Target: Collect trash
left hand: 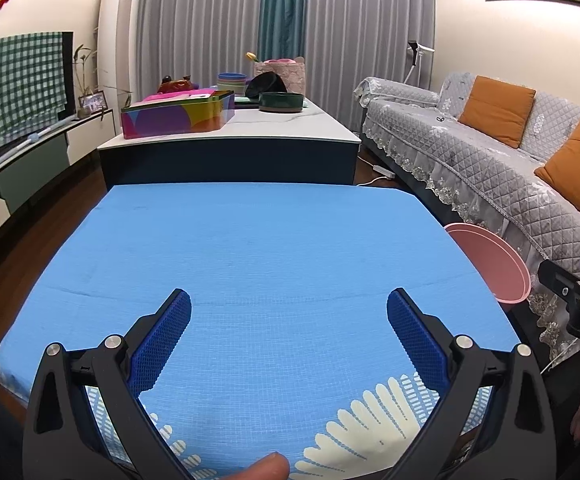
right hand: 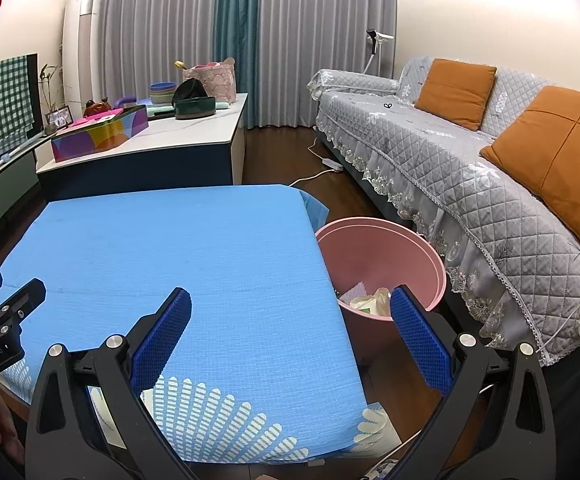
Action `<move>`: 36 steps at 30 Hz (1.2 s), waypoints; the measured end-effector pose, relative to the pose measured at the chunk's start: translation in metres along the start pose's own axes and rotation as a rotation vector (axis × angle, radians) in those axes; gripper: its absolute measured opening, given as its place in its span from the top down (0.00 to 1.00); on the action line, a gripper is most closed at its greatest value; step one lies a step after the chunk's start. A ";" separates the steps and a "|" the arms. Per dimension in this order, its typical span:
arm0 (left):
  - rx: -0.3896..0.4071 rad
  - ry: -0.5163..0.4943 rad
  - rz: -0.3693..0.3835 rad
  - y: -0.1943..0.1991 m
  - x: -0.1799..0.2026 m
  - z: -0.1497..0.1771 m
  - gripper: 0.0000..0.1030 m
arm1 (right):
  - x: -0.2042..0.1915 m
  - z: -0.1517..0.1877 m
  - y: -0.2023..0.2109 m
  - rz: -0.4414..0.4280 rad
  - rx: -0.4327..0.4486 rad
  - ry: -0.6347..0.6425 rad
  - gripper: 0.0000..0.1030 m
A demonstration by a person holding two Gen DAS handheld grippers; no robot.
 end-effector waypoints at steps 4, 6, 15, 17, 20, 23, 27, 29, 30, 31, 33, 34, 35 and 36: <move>0.000 0.001 0.001 0.000 0.000 0.000 0.08 | -0.003 -0.001 0.000 -0.004 0.002 0.000 0.05; 0.003 0.005 0.005 0.000 0.000 0.000 0.08 | -0.006 0.000 -0.001 -0.006 0.000 0.006 0.05; 0.000 -0.002 0.010 0.000 0.002 0.000 0.08 | -0.006 0.000 0.001 -0.012 0.005 0.007 0.05; 0.002 -0.005 0.011 0.000 0.003 -0.001 0.08 | -0.004 0.000 0.000 -0.013 0.001 -0.002 0.05; 0.003 -0.006 0.010 0.000 0.003 -0.001 0.08 | -0.003 -0.001 0.001 -0.016 0.003 -0.009 0.05; 0.002 -0.006 0.010 0.001 0.003 -0.001 0.07 | -0.004 -0.001 0.003 -0.019 0.008 -0.002 0.05; 0.004 -0.006 0.011 0.001 0.003 -0.001 0.08 | -0.004 -0.001 0.003 -0.019 0.009 -0.002 0.05; 0.003 -0.006 0.011 0.001 0.003 -0.001 0.08 | -0.005 -0.001 0.003 -0.018 0.008 -0.005 0.05; 0.003 -0.006 0.012 0.001 0.003 -0.001 0.08 | -0.005 -0.001 0.003 -0.017 0.008 -0.005 0.05; 0.004 -0.006 0.011 0.001 0.003 -0.001 0.08 | -0.005 -0.001 0.003 -0.017 0.007 -0.004 0.05; 0.004 -0.006 0.012 0.001 0.003 -0.001 0.08 | -0.005 -0.001 0.003 -0.018 0.007 -0.004 0.05; 0.004 -0.006 0.012 0.001 0.004 -0.001 0.08 | -0.005 -0.001 0.003 -0.017 0.007 -0.004 0.05; 0.004 -0.006 0.012 0.001 0.004 -0.001 0.07 | -0.006 -0.001 0.003 -0.017 0.007 -0.003 0.05; 0.004 -0.006 0.013 0.001 0.004 -0.001 0.08 | -0.005 -0.001 0.003 -0.018 0.007 -0.004 0.05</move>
Point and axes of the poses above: each gripper's, at about its wrist camera, not at the fingertips, and y roughly against the way its jaws point, x to its right, z to its underside, the point moved 3 cm from there along -y, roughly the way its jaws point, and after that the axes turned 7 degrees about -x, right-handed, at the moved point
